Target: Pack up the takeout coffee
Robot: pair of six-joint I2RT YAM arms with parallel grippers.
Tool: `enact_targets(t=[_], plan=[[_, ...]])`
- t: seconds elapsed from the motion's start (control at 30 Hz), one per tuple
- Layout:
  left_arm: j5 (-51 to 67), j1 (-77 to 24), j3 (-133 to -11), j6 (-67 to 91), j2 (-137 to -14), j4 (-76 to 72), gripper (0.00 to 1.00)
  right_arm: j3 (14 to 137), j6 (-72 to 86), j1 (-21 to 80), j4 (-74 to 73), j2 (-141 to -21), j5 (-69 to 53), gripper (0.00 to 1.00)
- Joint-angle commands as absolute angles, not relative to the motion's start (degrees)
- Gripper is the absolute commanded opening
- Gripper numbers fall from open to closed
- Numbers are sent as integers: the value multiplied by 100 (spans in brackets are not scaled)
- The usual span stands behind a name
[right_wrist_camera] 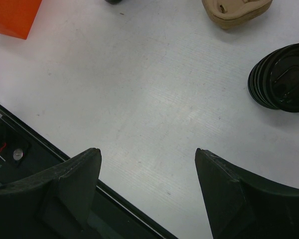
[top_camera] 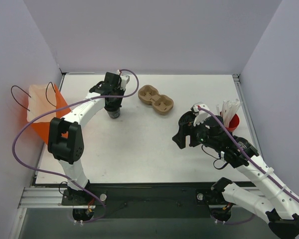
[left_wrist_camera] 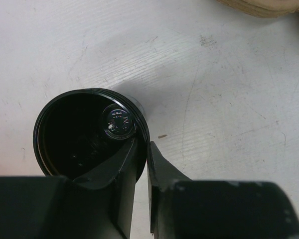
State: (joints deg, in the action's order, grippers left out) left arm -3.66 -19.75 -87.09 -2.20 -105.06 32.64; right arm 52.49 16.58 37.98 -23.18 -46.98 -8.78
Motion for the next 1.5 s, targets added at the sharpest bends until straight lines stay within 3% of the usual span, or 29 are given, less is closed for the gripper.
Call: enact_targets(t=[0.0, 0.5, 1.03, 1.3, 1.4, 1.47], plan=[[-255, -1942, -9009, -281, -10512, 3261, 24, 5212, 1635, 3850, -2303, -4597, -765, 78], [-132, -1925, -9114, -272, -10600, 3340, 24, 5203, 1635, 3841, -2320, -4614, -747, 78], [-97, -1925, -9219, -369, -10617, 3480, 0, 5194, 1617, 3841, -2391, -4579, -686, 78], [157, -1925, -9448, -457, -10714, 3770, 0, 5238, 1617, 3850, -2470, -4667, -571, 78], [167, -1925, -9492, -457, -10767, 3850, 14, 5273, 1626, 3841, -2505, -4711, -571, 78], [193, -1925, -9501, -457, -10784, 3867, 10, 5273, 1617, 3841, -2522, -4729, -580, 78]])
